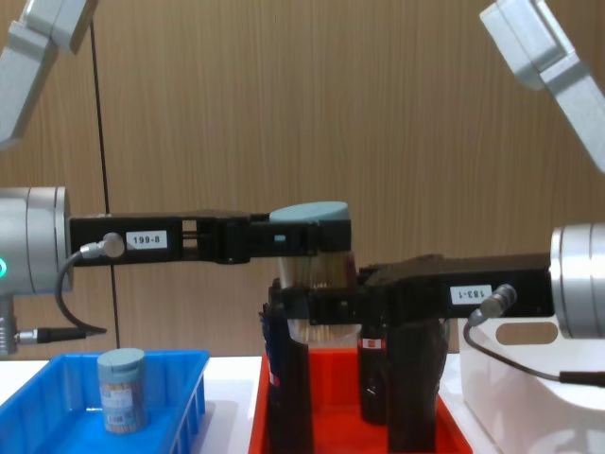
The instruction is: Pick the cotton swabs from the blue box and place them into the white box.
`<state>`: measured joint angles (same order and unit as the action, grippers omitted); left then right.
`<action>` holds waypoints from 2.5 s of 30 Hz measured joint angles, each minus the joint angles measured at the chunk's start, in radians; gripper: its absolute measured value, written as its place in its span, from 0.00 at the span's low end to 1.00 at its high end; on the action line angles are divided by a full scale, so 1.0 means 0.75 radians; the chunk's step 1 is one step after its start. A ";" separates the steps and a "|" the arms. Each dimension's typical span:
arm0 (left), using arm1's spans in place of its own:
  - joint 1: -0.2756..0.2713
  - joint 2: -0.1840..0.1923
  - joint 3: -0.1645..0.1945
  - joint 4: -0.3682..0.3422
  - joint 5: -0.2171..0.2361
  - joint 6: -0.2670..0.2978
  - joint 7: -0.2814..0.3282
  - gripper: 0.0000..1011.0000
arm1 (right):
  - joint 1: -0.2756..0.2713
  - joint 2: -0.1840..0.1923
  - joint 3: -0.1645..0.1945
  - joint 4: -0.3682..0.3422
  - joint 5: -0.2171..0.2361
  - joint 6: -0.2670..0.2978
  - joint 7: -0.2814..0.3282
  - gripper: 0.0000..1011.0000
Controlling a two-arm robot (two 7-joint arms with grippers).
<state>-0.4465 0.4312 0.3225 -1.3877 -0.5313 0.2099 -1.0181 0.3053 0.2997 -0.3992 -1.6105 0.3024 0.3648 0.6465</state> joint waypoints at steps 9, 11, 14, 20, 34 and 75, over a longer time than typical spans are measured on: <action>0.000 0.000 0.000 0.000 0.000 0.000 0.000 0.99 | -0.009 0.016 0.003 -0.015 0.022 -0.010 -0.014 0.64; 0.000 0.000 0.000 0.000 0.000 0.000 0.000 0.99 | -0.012 0.021 0.005 -0.018 0.028 -0.012 -0.020 0.64; 0.000 0.000 0.000 0.000 0.000 0.000 0.000 0.99 | -0.016 0.028 0.009 -0.021 0.033 -0.016 -0.030 0.64; 0.000 0.000 0.000 0.000 0.000 0.000 0.000 0.99 | -0.026 0.051 0.026 -0.023 0.053 -0.030 -0.067 0.64; 0.000 0.000 0.000 0.000 0.000 0.000 0.000 0.99 | -0.040 0.129 0.105 0.008 0.119 -0.080 -0.196 0.64; 0.000 0.000 0.000 0.000 0.000 0.000 0.000 0.99 | 0.086 0.179 0.206 0.393 0.030 -0.112 -0.430 0.64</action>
<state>-0.4465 0.4312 0.3225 -1.3876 -0.5311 0.2100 -1.0183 0.3695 0.4340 -0.2449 -1.3156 0.3246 0.2805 0.3240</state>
